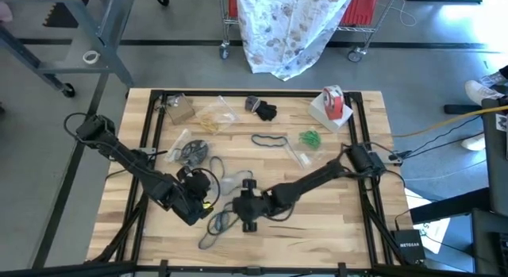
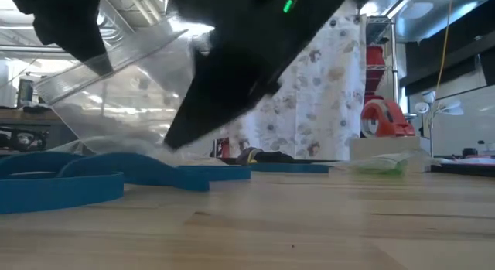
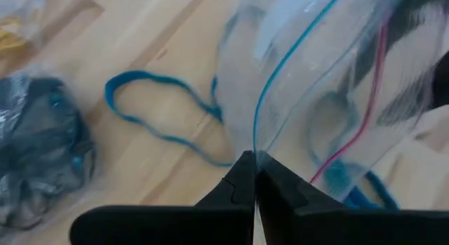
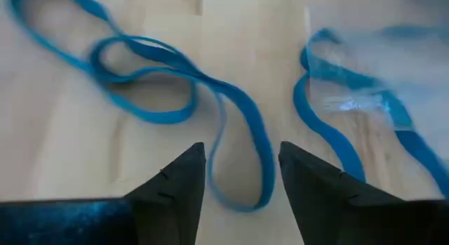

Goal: Sort rubber bands
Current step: Put the blue rubber band into the transparent zip bag

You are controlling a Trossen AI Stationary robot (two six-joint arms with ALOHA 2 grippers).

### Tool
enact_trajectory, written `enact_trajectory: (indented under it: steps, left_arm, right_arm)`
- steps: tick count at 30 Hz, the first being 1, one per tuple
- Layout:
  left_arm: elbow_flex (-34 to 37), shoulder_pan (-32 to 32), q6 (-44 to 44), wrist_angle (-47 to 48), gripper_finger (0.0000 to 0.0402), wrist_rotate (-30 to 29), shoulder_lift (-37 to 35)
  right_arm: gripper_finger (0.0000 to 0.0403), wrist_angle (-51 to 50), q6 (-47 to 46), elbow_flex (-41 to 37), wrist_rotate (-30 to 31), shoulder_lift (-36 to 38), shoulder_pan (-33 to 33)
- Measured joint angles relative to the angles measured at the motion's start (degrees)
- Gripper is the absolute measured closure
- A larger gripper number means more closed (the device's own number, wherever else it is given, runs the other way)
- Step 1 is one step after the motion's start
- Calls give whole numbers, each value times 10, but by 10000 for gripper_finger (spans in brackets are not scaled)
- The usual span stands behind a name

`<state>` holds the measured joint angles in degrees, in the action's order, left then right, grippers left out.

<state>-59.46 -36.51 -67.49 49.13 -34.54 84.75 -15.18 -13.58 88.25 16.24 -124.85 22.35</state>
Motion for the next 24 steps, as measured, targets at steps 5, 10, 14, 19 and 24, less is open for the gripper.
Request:
enact_trajectory:
  steps: [5,10,14,19,24]
  left_arm:
    - [0,1,0,20,401,0,0]
    - [0,1,9,19,401,0,0]
    - [0,1,15,19,401,0,0]
    - [0,1,16,30,401,-1,0]
    - [0,5,35,29,401,-1,0]
  right_arm:
    - [226,48,-1,0,-24,-27,-26]
    - [225,58,-12,0,-85,-29,-37]
    - [207,66,-15,0,-101,-29,-42]
    - [157,79,-12,0,-107,-29,-49]
    - [136,83,8,1,-115,-53,-55]
